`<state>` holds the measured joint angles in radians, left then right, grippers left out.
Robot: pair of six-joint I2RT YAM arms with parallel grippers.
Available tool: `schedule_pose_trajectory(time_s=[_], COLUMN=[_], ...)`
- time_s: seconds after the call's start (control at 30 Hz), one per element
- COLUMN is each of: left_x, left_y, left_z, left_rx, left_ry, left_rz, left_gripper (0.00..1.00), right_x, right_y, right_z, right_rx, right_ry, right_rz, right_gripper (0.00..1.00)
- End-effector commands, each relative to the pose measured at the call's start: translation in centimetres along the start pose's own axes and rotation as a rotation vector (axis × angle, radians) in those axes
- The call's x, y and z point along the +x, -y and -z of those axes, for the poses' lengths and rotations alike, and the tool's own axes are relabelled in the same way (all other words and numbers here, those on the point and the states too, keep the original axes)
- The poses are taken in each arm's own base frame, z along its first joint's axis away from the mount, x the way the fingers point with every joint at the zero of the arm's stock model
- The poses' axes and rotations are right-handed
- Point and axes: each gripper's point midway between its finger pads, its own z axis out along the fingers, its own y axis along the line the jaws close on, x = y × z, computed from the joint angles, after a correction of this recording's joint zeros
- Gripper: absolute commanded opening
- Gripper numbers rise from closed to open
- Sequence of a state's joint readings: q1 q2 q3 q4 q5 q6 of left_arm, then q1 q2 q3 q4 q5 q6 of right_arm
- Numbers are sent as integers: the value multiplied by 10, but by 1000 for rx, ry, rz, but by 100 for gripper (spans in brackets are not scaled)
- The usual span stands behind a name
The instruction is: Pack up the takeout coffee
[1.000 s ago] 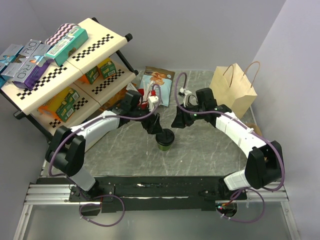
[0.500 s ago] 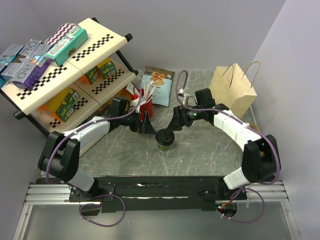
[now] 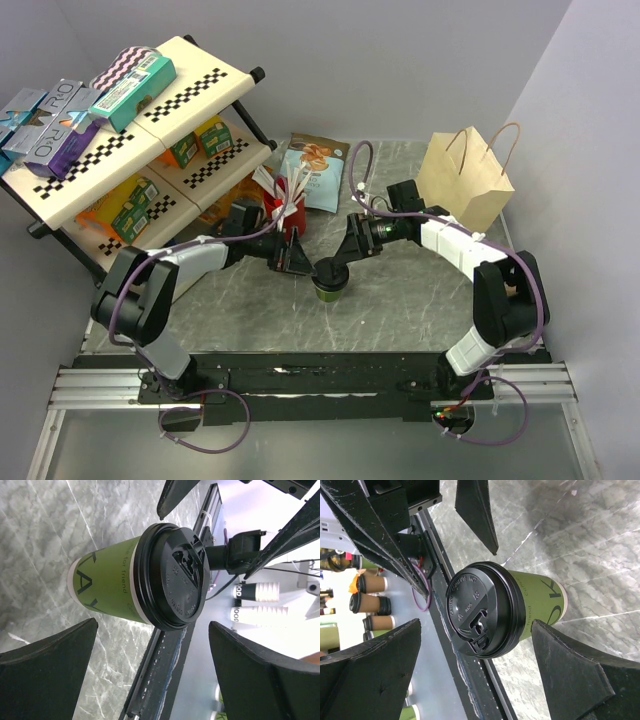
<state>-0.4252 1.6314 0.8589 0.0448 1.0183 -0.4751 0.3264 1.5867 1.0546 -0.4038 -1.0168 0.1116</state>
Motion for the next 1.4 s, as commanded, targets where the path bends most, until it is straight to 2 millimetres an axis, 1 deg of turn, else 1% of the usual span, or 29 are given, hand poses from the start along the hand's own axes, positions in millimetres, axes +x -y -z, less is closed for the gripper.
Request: schedule_pose_trajectory(time_s=[0.0, 0.23, 0.4, 0.7, 0.87, 0.9, 1.13, 1.37], left_x=[-9, -3, 1, 16, 21, 26, 42, 44], left_y=[13, 12, 9, -12, -22, -26, -42, -56], left_z=[-4, -17, -22, -26, -29, -30, -30, -35], left_rx=[74, 78, 76, 20, 3, -8, -54, -87], left_ry=[-7, -50, -69, -99, -121, -138, -182, -189], left_rz=[-23, -9, 6, 70, 91, 104, 129, 144], left_gripper=[99, 99, 98, 97, 95, 95, 93, 91], right_x=[0, 14, 16, 27, 29, 30, 38, 42], right_y=[2, 10, 11, 20, 22, 22, 27, 29], right_z=[-2, -5, -7, -13, -16, -16, -19, -20], right_rx=[-28, -15, -28, -39, -54, -57, -70, -68], right_ry=[2, -20, -22, -62, -72, -74, -86, -90], right_rz=[-13, -47, -52, -90, -110, -114, -152, -165], right_gripper=[93, 86, 83, 78, 76, 75, 73, 73])
